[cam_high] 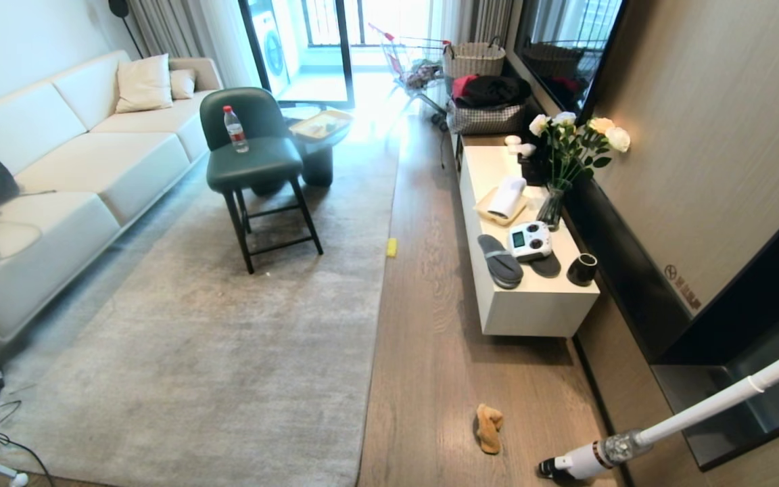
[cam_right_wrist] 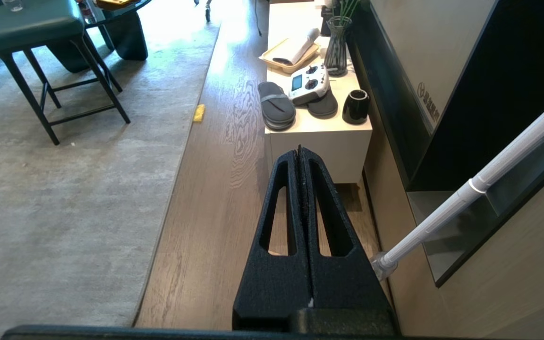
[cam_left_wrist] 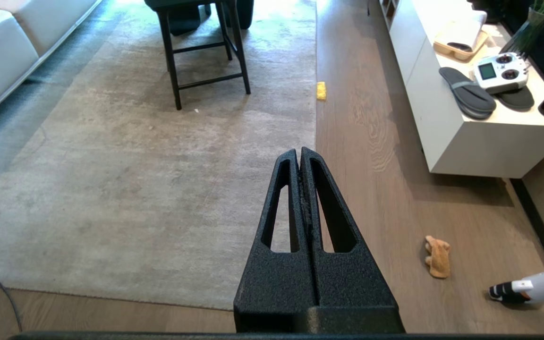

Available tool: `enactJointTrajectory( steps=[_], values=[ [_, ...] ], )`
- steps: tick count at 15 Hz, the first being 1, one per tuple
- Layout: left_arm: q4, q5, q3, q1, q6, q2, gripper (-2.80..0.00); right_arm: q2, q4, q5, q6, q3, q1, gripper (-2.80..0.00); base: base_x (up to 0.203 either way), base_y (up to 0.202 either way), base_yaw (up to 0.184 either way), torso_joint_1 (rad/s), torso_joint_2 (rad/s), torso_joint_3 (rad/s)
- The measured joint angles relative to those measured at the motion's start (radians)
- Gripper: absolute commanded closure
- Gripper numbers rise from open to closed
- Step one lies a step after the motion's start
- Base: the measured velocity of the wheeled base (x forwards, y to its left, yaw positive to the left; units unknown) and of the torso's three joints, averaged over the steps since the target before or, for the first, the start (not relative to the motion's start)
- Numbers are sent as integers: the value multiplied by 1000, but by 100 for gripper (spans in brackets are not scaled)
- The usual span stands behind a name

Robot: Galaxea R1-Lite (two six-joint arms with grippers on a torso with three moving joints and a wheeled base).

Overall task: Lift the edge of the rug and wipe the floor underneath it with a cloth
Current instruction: Lift up the carpet

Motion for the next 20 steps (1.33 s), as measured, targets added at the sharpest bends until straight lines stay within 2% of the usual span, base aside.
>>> enactJointTrajectory(
  steps=[20],
  values=[
    [0, 0, 0, 0, 1, 0, 0, 0, -1, 0, 0, 0, 0, 0, 0, 0, 0, -134, 328, 190]
  ],
)
